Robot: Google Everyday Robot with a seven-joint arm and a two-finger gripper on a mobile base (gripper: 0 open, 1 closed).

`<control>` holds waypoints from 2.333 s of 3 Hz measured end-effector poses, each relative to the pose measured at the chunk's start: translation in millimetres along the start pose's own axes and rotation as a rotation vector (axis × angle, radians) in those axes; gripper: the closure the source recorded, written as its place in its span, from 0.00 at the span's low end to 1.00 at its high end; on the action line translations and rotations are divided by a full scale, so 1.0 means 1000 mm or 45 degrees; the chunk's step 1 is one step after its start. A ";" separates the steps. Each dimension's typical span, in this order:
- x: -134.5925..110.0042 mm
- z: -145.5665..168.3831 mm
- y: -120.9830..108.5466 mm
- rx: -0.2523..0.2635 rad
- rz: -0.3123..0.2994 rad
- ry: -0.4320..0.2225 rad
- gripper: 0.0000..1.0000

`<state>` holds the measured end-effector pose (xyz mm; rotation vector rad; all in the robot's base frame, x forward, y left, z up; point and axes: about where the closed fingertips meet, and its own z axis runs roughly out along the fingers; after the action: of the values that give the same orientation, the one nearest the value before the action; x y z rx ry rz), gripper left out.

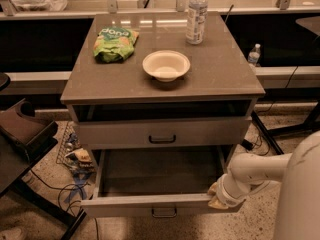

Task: Open middle drawer

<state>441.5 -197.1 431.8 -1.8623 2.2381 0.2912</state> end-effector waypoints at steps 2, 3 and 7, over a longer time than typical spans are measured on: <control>0.000 0.000 0.000 0.000 0.000 0.000 0.82; 0.000 0.000 0.000 0.000 0.000 0.000 0.60; -0.004 -0.006 -0.001 0.010 0.000 0.015 0.02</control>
Offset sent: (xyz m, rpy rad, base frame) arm 0.0000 0.0000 0.0000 0.0000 0.0000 0.0000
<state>442.6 -194.9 438.4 -1.8651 2.2436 0.2722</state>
